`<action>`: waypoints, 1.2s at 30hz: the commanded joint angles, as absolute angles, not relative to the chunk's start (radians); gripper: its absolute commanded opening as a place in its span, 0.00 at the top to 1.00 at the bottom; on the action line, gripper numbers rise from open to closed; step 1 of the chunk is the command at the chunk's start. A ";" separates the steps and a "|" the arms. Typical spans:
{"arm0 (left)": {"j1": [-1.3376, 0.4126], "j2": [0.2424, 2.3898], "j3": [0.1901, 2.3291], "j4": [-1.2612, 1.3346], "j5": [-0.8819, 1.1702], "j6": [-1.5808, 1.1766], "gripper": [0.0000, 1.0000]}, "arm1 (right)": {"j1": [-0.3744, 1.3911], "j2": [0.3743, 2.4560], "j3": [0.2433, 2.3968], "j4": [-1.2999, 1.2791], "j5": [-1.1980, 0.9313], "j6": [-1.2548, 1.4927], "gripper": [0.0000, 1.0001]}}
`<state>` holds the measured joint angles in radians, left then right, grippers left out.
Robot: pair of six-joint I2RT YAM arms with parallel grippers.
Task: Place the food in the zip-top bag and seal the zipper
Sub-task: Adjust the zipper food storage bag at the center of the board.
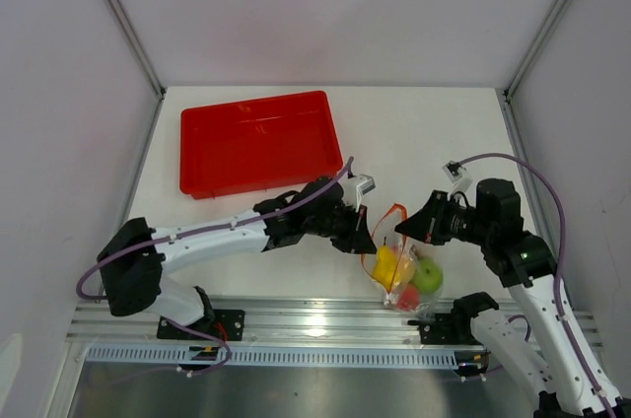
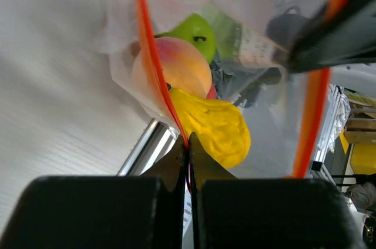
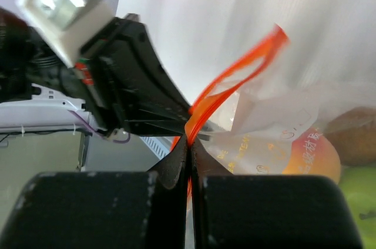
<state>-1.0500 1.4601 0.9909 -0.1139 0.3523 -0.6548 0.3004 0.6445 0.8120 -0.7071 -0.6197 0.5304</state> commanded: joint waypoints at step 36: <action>-1.261 0.870 0.727 -0.313 -0.252 -1.006 0.99 | 0.877 0.919 0.972 -0.649 -0.273 0.548 0.56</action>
